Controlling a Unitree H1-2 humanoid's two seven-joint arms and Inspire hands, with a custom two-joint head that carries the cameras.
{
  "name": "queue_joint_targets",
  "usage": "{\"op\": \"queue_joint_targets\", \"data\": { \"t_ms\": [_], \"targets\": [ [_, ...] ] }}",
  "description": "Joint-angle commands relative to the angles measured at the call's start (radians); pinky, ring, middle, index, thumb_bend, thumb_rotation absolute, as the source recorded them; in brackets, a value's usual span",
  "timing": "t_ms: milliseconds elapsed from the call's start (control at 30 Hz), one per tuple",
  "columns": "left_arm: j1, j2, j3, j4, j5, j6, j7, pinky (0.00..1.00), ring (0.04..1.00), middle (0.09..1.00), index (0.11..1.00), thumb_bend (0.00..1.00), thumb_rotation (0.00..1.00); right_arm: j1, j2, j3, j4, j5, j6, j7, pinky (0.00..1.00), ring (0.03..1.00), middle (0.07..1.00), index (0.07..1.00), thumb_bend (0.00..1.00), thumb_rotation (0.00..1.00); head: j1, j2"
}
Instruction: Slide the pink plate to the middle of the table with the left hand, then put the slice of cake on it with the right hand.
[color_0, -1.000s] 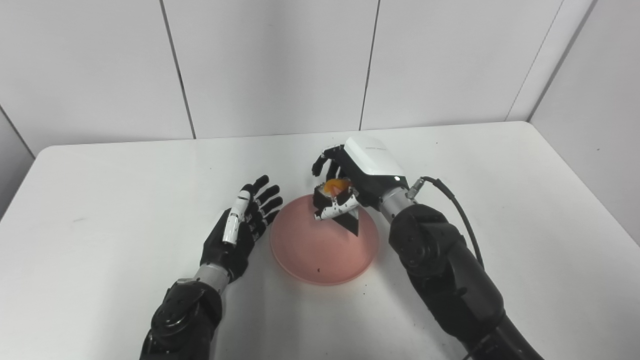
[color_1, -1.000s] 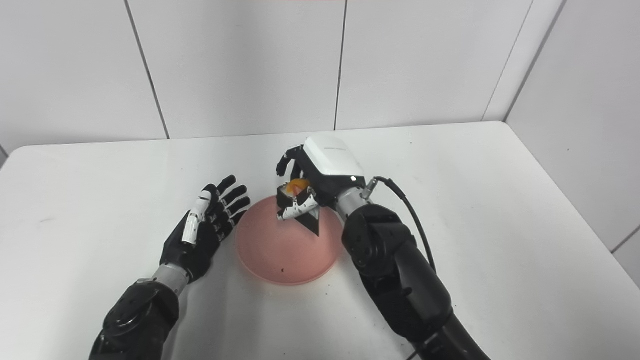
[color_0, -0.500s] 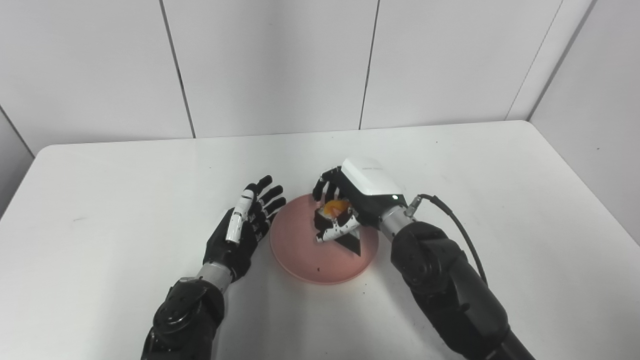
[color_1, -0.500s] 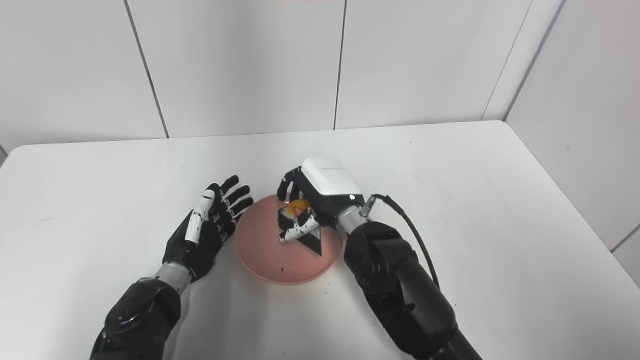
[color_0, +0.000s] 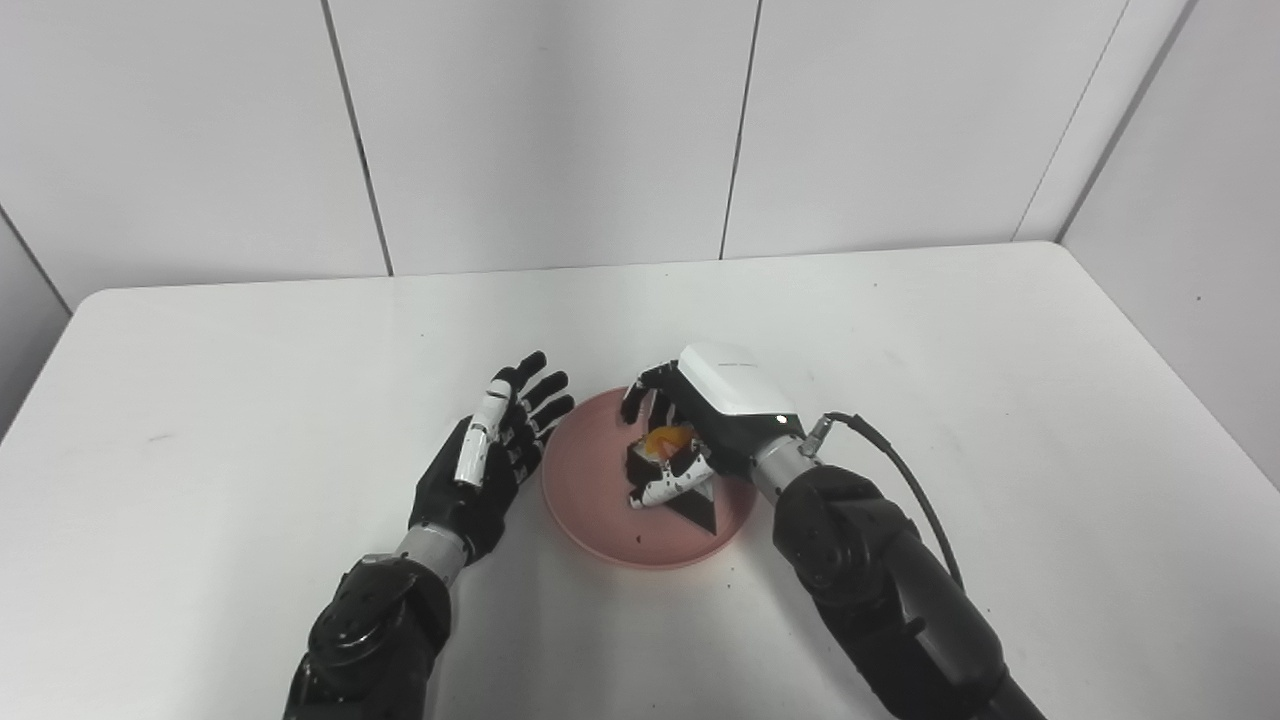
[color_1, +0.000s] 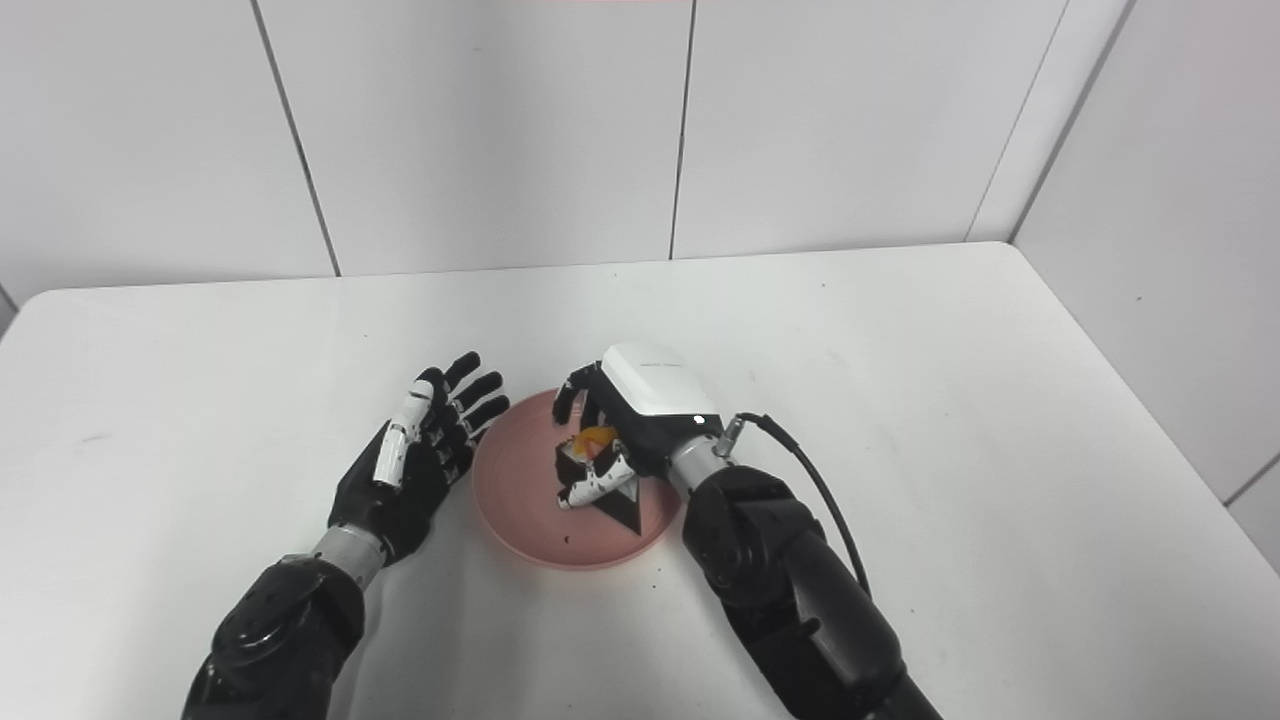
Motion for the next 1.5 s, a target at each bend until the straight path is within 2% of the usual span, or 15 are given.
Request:
{"op": "queue_joint_targets", "data": {
  "t_ms": [0,200,700,933,967,1000,1033,1067,1100,1167,1200,1233,1300,1467],
  "targets": [
    [0.014,-0.008,-0.006,0.024,0.017,0.054,0.017,0.91,0.913,0.926,0.935,0.36,1.00,-0.018,0.008,0.000,-0.010,-0.008,-0.036,-0.037,0.25,0.336,0.452,0.508,0.52,0.00,0.004,0.002],
    [0.012,-0.014,-0.009,0.028,0.021,0.051,0.017,0.91,0.916,0.928,0.936,0.36,1.00,-0.010,0.013,0.010,0.014,0.001,-0.060,-0.063,0.19,0.273,0.474,0.487,0.53,0.00,0.014,0.004],
    [0.012,-0.020,-0.009,0.023,0.027,0.053,0.013,0.92,0.925,0.933,0.937,0.37,1.00,0.004,0.001,0.018,0.043,-0.008,-0.121,-0.136,0.22,0.301,0.475,0.486,0.53,0.00,0.021,0.006],
    [0.012,-0.020,-0.011,0.023,0.029,0.052,0.014,0.92,0.922,0.930,0.936,0.37,1.00,0.012,-0.001,0.020,0.028,-0.029,-0.110,-0.132,0.24,0.326,0.478,0.489,0.53,0.00,0.020,0.005],
    [0.011,-0.020,-0.010,0.023,0.029,0.052,0.015,0.92,0.918,0.926,0.933,0.36,1.00,0.012,-0.005,0.025,0.019,-0.044,-0.109,-0.130,0.26,0.359,0.493,0.534,0.56,0.06,0.020,0.005],
    [0.011,-0.021,-0.009,0.024,0.029,0.052,0.016,0.91,0.916,0.924,0.930,0.36,1.00,0.012,-0.008,0.028,0.011,-0.060,-0.107,-0.128,0.26,0.361,0.513,0.621,0.62,0.18,0.019,0.004],
    [0.011,-0.022,-0.008,0.025,0.030,0.051,0.018,0.91,0.910,0.918,0.923,0.36,1.00,0.012,-0.010,0.031,0.003,-0.074,-0.105,-0.124,0.24,0.345,0.530,0.704,0.68,0.36,0.019,0.004],
    [0.011,-0.023,-0.008,0.025,0.030,0.051,0.020,0.90,0.908,0.916,0.920,0.36,1.00,0.012,-0.011,0.032,-0.002,-0.082,-0.104,-0.121,0.23,0.343,0.542,0.730,0.70,0.43,0.019,0.004],
    [0.012,-0.025,-0.006,0.023,0.030,0.053,0.022,0.90,0.903,0.911,0.915,0.36,1.00,0.011,-0.014,0.036,-0.020,-0.101,-0.088,-0.096,0.29,0.426,0.618,0.783,0.76,0.60,0.018,0.004],
    [0.013,-0.025,-0.007,0.022,0.030,0.052,0.022,0.89,0.901,0.908,0.912,0.37,1.00,0.010,-0.018,0.038,-0.054,-0.127,-0.068,-0.045,0.33,0.478,0.663,0.810,0.80,0.69,0.018,0.004],
    [0.013,-0.024,-0.008,0.022,0.030,0.050,0.020,0.90,0.905,0.912,0.914,0.36,1.00,0.011,-0.019,0.037,-0.069,-0.134,-0.063,-0.022,0.42,0.588,0.766,0.862,0.86,0.80,0.018,0.004],
    [0.013,-0.023,-0.007,0.023,0.026,0.050,0.016,0.90,0.906,0.912,0.915,0.36,1.00,0.012,-0.022,0.033,-0.090,-0.135,-0.058,0.006,0.44,0.615,0.792,0.876,0.87,0.83,0.017,0.003],
    [0.013,-0.022,-0.006,0.023,0.022,0.052,0.012,0.92,0.930,0.932,0.923,0.37,1.00,0.012,-0.027,0.024,-0.122,-0.132,-0.051,0.053,0.58,0.793,0.936,0.970,0.96,0.96,0.017,0.002],
    [0.012,-0.024,-0.004,0.025,0.023,0.052,0.014,0.93,0.933,0.933,0.920,0.38,1.00,0.006,-0.038,-0.004,-0.171,-0.100,-0.053,0.137,0.77,0.923,0.999,1.000,1.00,1.00,0.018,0.001]
  ]
}}
